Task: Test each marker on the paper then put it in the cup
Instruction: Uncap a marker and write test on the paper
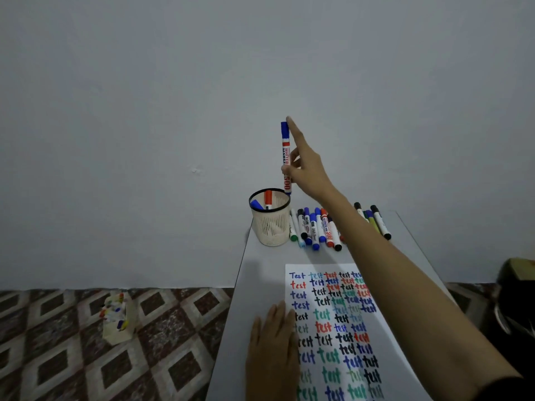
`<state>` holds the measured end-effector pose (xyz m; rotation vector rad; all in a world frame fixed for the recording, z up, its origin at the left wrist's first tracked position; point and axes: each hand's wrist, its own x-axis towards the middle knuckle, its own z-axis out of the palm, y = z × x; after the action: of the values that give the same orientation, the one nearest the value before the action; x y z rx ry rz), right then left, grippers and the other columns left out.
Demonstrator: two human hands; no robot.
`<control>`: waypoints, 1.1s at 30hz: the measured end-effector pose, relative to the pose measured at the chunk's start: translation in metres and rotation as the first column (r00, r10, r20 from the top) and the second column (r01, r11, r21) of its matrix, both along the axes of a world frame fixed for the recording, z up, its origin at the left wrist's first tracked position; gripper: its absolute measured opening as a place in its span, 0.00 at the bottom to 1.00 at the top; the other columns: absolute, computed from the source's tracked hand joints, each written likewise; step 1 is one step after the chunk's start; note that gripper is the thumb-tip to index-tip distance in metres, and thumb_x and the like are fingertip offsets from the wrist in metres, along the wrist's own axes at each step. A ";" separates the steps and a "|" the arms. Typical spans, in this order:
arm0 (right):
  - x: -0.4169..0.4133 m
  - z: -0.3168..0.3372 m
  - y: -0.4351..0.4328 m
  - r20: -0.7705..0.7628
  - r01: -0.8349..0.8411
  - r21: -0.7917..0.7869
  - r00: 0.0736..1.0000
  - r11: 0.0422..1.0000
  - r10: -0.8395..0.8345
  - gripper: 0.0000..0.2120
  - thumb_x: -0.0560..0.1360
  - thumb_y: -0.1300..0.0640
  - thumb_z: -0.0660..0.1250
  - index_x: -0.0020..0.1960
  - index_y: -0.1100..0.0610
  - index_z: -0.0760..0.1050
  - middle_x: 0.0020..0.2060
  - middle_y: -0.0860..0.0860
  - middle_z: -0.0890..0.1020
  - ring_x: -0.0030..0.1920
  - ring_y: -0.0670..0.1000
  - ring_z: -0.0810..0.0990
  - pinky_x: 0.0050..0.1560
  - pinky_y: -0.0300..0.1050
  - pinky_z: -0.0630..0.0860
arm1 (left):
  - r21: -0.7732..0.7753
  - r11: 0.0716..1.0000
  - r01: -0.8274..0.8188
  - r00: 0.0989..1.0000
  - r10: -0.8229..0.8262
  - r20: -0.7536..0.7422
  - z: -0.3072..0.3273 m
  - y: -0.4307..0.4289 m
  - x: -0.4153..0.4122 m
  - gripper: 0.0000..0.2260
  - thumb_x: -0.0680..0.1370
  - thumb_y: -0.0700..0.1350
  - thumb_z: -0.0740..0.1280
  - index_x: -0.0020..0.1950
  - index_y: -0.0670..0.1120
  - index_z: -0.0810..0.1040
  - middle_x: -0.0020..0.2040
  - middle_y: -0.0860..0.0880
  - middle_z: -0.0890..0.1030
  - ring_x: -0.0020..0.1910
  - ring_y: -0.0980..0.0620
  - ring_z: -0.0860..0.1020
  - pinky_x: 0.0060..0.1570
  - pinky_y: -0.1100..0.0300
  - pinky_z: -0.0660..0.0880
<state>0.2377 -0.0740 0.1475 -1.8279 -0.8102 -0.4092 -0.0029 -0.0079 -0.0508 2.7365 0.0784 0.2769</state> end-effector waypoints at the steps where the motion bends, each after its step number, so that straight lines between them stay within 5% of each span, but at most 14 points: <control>1: 0.006 -0.004 0.005 -0.013 0.007 0.023 1.000 1.000 -0.006 0.43 0.75 0.69 0.64 0.77 0.39 0.48 0.41 0.57 0.74 0.41 0.62 0.77 0.43 0.53 0.82 | 0.003 1.000 -0.005 1.000 0.005 0.027 -0.001 0.002 0.002 0.28 0.82 0.54 0.40 0.58 0.51 0.80 0.60 0.53 0.79 0.62 0.57 0.69 0.65 0.65 0.53; 5: 0.013 -0.023 0.014 -0.026 0.046 0.061 0.999 0.997 -0.045 0.42 0.74 0.70 0.66 0.76 0.41 0.51 0.39 0.58 0.76 0.39 0.56 0.79 0.43 0.44 0.81 | 0.043 0.999 0.007 0.995 -0.011 0.103 -0.004 0.003 0.004 0.26 0.82 0.54 0.42 0.58 0.50 0.79 0.59 0.51 0.80 0.62 0.56 0.69 0.65 0.66 0.52; 8: 0.014 -0.042 0.016 -0.008 0.056 -0.113 0.998 0.992 -0.058 0.39 0.74 0.68 0.67 0.74 0.42 0.53 0.37 0.56 0.77 0.39 0.54 0.80 0.41 0.45 0.80 | 0.024 1.000 -0.004 0.990 0.001 0.141 -0.007 0.003 0.006 0.27 0.82 0.55 0.42 0.57 0.50 0.80 0.59 0.51 0.80 0.62 0.56 0.69 0.65 0.67 0.52; 12: 0.013 -0.063 0.013 0.086 0.105 -0.320 0.993 0.942 -0.082 0.20 0.78 0.62 0.64 0.68 0.54 0.67 0.44 0.56 0.80 0.43 0.54 0.79 0.48 0.51 0.79 | 0.010 1.000 0.010 0.989 -0.011 0.149 -0.009 0.003 0.006 0.25 0.82 0.56 0.43 0.58 0.50 0.79 0.60 0.51 0.79 0.62 0.56 0.68 0.65 0.65 0.52; 18: 0.020 -0.075 -0.018 0.169 0.262 -0.185 0.958 0.947 -0.232 0.16 0.80 0.61 0.59 0.67 0.57 0.73 0.59 0.54 0.75 0.58 0.50 0.74 0.55 0.40 0.70 | -0.021 1.000 -0.016 0.978 0.020 0.207 -0.011 0.002 0.004 0.20 0.80 0.56 0.50 0.60 0.50 0.77 0.61 0.51 0.79 0.63 0.57 0.68 0.64 0.67 0.53; 21: 0.032 -0.082 -0.055 0.078 0.511 -0.237 0.858 0.826 -0.508 0.19 0.76 0.68 0.59 0.65 0.58 0.74 0.63 0.57 0.73 0.60 0.54 0.73 0.53 0.45 0.74 | -0.061 0.998 -0.004 0.976 0.017 0.219 -0.010 0.001 0.003 0.18 0.75 0.53 0.56 0.58 0.50 0.79 0.61 0.51 0.79 0.62 0.58 0.68 0.64 0.67 0.53; 24: 0.042 -0.101 -0.103 -0.076 0.590 -0.476 0.711 0.652 -0.699 0.20 0.76 0.65 0.62 0.68 0.60 0.70 0.66 0.61 0.68 0.64 0.60 0.70 0.59 0.55 0.72 | -0.089 0.996 -0.008 0.978 0.027 0.208 -0.009 0.000 0.002 0.19 0.74 0.53 0.57 0.59 0.49 0.79 0.62 0.52 0.78 0.63 0.59 0.67 0.65 0.67 0.52; 27: 0.045 -0.128 -0.149 -0.123 0.545 -0.623 0.640 0.561 -0.759 0.19 0.79 0.60 0.59 0.69 0.60 0.69 0.64 0.64 0.69 0.63 0.64 0.69 0.59 0.57 0.70 | -0.168 0.986 0.001 0.980 0.032 0.196 -0.008 -0.001 0.001 0.23 0.75 0.55 0.53 0.64 0.49 0.76 0.67 0.54 0.73 0.67 0.62 0.62 0.68 0.67 0.47; 30: 0.042 -0.146 -0.172 -0.101 0.534 -0.605 0.684 0.590 -0.722 0.15 0.80 0.59 0.59 0.63 0.62 0.76 0.55 0.64 0.78 0.54 0.65 0.76 0.50 0.53 0.74 | -0.198 0.980 -0.023 0.977 0.063 0.202 -0.005 -0.002 0.000 0.32 0.71 0.62 0.42 0.72 0.53 0.64 0.71 0.62 0.56 0.70 0.69 0.48 0.70 0.68 0.37; 33: 0.035 -0.151 -0.176 -0.103 0.560 -0.535 0.700 0.633 -0.707 0.12 0.77 0.60 0.64 0.57 0.64 0.80 0.47 0.63 0.82 0.45 0.62 0.79 0.40 0.48 0.74 | -0.182 0.982 -0.052 0.983 0.082 0.162 0.000 -0.002 -0.002 0.34 0.70 0.64 0.38 0.73 0.55 0.59 0.70 0.64 0.51 0.71 0.69 0.46 0.69 0.69 0.35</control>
<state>0.2732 -0.2502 -0.0033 -2.5581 0.0254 -0.3774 -0.0053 -0.0100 -0.0512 2.5258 0.1421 0.4948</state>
